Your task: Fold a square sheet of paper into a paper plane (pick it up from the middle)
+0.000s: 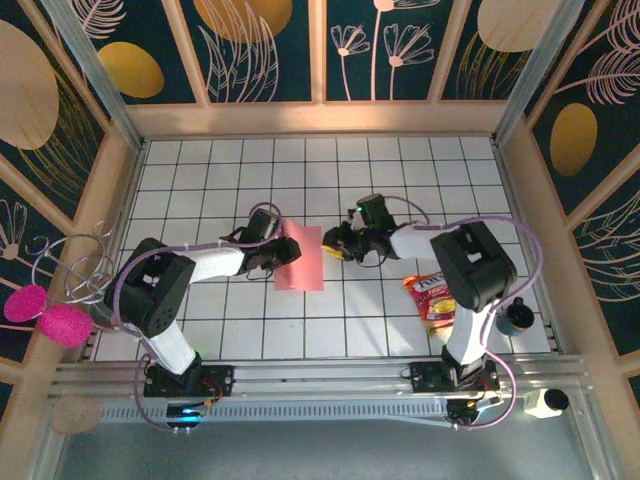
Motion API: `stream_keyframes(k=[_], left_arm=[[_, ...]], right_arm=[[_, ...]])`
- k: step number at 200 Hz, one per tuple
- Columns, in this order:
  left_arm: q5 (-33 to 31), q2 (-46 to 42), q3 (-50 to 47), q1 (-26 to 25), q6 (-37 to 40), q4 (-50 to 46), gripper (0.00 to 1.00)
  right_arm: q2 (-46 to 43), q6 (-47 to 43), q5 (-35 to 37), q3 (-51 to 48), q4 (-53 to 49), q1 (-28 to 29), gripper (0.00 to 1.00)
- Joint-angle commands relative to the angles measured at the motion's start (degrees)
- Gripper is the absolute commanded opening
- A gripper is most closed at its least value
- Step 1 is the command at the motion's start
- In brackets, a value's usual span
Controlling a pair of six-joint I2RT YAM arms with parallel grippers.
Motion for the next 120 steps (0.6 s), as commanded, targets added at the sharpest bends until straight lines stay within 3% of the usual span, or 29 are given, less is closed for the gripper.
stream_keyframes(k=[1, 27, 64, 120], left_arm=[[2.23, -4.79, 0.01, 1.51, 2.26, 0.87, 0.27], [9.94, -8.86, -0.60, 3.00, 1.54, 7.63, 0.25], [22.43, -10.60, -0.29, 3.74, -4.19, 19.73, 0.25], [32.59, -7.76, -1.91, 4.00, -17.46, 38.73, 0.25]], right_arm=[[-6.91, -2.61, 1.97, -2.82, 4.60, -3.43, 0.37], [-10.97, -4.07, 0.54, -5.45, 7.94, -5.75, 0.47], [-13.83, -3.47, -6.53, -8.11, 18.11, -6.35, 0.68], [-12.34, 1.17, -14.53, -9.78, 29.04, -5.89, 0.76]])
